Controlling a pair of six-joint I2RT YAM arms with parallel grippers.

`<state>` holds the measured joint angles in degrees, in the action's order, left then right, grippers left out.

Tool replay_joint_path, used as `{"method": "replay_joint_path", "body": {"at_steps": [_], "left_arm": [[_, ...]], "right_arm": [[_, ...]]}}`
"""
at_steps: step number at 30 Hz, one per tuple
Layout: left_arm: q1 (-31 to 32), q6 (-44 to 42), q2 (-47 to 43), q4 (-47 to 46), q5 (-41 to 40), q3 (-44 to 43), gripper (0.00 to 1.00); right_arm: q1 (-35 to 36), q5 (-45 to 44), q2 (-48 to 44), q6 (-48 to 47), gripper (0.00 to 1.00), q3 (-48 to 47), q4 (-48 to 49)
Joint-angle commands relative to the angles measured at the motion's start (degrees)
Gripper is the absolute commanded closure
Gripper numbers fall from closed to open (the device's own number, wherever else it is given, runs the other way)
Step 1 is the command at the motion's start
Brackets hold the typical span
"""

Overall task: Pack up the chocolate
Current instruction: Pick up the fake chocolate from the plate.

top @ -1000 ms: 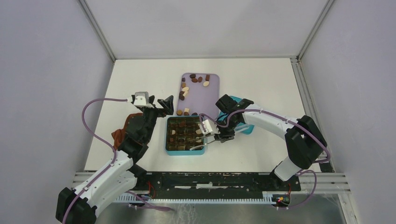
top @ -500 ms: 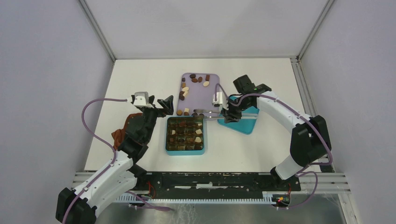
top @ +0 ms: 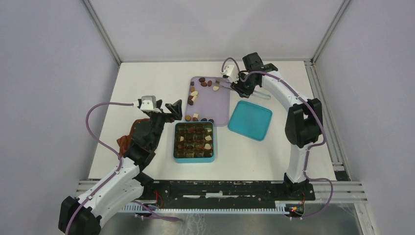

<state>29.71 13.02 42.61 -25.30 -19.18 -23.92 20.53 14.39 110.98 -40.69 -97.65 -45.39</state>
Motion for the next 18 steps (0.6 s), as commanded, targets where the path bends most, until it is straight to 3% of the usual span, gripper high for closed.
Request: {"method": "replay_joint_path", "body": {"at_steps": [1, 18], "left_arm": [[0.17, 0.95, -1.11, -1.42, -0.07, -1.30, 0.00], [0.16, 0.89, -0.86, -1.31, -0.08, -1.57, 0.00]], "right_arm": [[0.27, -4.57, 3.85, 1.83, 0.59, -5.81, -2.60], [-1.45, -3.25, 16.17, 4.15, 0.57, -15.76, -4.61]]}}
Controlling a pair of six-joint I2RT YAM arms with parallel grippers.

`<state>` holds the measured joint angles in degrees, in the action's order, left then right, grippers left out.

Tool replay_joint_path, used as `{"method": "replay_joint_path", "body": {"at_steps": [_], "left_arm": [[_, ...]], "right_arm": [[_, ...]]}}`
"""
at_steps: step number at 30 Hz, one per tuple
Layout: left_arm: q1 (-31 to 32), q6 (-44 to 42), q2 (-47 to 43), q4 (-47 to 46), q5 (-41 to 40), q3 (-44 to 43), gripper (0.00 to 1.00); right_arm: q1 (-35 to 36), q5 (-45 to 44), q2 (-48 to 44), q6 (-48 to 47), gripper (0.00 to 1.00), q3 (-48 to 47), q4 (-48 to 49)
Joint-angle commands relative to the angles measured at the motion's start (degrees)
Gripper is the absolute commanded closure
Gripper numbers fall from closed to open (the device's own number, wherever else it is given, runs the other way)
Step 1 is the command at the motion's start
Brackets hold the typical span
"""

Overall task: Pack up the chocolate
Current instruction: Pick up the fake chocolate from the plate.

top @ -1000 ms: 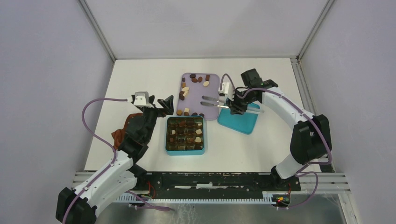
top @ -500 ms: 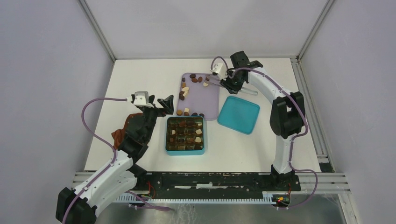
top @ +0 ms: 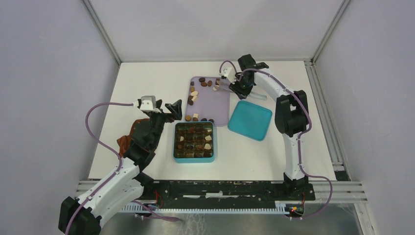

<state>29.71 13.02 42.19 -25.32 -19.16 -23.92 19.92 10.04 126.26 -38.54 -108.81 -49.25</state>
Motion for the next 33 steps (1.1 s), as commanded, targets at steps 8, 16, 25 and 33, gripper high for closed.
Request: {"method": "replay_joint_path", "body": {"at_steps": [8, 16, 25, 33], "left_arm": [[0.12, 0.93, -0.34, -1.16, -0.18, -1.65, 0.00], [0.16, 1.00, -0.26, -1.19, -0.18, -1.65, 0.00], [0.20, 0.97, -0.28, -1.16, -0.18, -1.63, 0.00], [0.10, 0.89, -0.10, -1.08, -0.19, -1.83, 0.00]], "right_arm": [[-1.13, 3.99, 2.52, 1.81, 0.54, -4.73, -1.61], [-1.12, 5.93, 3.97, 2.63, 0.51, -6.19, -2.23], [-1.21, 5.10, 6.88, 4.23, 0.49, -10.30, -2.76], [-1.20, 7.55, 8.40, 4.51, 0.48, -11.32, -3.25]]}}
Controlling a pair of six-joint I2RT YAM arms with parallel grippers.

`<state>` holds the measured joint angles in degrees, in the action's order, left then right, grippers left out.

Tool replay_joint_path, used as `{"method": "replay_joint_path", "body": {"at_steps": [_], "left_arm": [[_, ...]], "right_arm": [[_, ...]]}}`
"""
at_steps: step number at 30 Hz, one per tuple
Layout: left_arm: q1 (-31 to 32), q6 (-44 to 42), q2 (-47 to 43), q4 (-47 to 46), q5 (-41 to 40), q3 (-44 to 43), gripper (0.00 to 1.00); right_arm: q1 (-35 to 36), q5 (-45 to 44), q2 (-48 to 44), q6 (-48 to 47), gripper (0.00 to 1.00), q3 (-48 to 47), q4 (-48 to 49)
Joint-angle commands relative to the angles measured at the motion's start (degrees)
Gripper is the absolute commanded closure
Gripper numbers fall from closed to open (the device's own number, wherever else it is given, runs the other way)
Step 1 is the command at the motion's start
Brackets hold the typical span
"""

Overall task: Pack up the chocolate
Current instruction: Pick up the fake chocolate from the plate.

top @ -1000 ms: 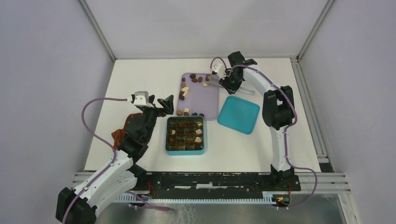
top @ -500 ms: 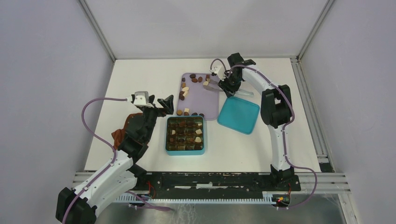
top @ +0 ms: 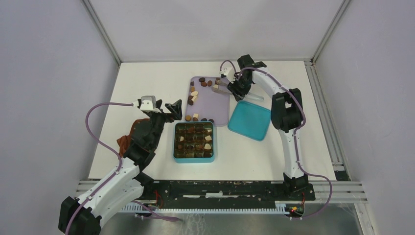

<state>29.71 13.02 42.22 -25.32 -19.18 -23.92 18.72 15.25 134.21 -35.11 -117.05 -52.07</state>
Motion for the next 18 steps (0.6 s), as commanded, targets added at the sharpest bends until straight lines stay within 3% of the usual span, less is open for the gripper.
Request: {"method": "replay_joint_path", "body": {"at_steps": [1, 8, 18], "left_arm": [[0.20, 0.99, -0.03, -1.07, -0.16, -1.83, 0.00], [0.18, 0.95, -0.07, -0.99, -0.13, -1.82, 0.00], [0.21, 0.92, -0.38, -1.09, -0.15, -1.65, 0.00]], "right_arm": [[-0.01, 2.62, 0.67, 1.09, 0.48, -3.27, -0.51], [0.00, 3.14, 0.89, 1.21, 0.54, -3.80, -0.97], [0.00, 4.94, -2.35, 0.72, 0.82, -1.56, -0.66]]}}
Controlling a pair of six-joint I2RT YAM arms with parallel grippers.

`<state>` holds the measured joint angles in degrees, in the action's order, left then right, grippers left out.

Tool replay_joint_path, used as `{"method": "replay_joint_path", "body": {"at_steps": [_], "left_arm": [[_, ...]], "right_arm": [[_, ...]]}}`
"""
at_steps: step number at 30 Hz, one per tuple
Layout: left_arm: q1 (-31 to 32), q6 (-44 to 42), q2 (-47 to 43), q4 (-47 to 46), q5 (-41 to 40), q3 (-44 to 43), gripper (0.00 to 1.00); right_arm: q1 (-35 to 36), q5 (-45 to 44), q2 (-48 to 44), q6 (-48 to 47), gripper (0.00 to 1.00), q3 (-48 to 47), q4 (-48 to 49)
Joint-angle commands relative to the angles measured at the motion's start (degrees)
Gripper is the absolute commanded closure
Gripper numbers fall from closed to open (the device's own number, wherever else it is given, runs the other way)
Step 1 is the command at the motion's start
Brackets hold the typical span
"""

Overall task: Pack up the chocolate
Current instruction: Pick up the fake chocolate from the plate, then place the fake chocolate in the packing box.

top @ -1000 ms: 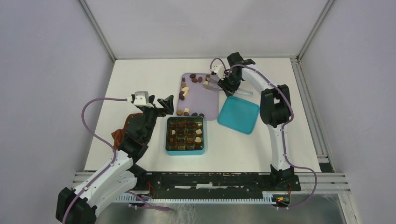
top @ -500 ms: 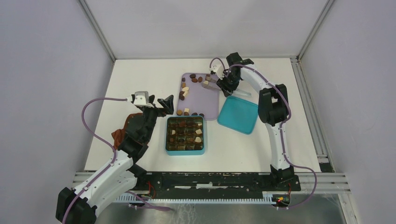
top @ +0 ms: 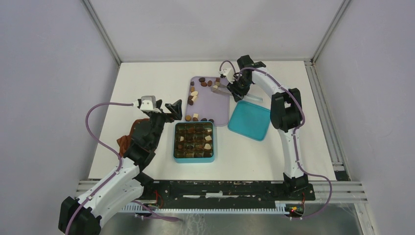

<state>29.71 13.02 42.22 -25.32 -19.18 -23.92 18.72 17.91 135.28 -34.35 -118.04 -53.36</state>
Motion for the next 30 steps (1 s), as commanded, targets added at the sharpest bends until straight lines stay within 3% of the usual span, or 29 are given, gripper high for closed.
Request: {"method": "replay_joint_path", "body": {"at_steps": [1, 12, 23, 26, 30], "left_arm": [[0.21, 0.89, -0.37, -1.06, -0.16, -1.65, 0.00], [0.15, 1.61, -1.09, 0.78, -0.09, -1.96, 0.00], [0.14, 4.10, -0.89, 5.67, -0.84, -3.74, 0.00], [0.15, 9.41, 3.10, 19.31, -5.14, -10.70, 0.04], [-0.08, 15.24, 13.00, 40.67, -4.56, -22.27, 0.19]], "right_arm": [[0.00, 2.68, -4.10, -0.05, 0.84, 0.24, 0.91], [0.00, 7.38, -13.79, -0.20, 1.00, 9.79, 4.65], [0.01, 15.02, -28.43, -2.97, 1.00, 24.03, 8.23], [0.07, 18.95, -33.38, -4.21, 1.00, 28.60, 9.28], [0.75, 23.88, -39.91, -6.81, 1.00, 36.42, 10.50]]}}
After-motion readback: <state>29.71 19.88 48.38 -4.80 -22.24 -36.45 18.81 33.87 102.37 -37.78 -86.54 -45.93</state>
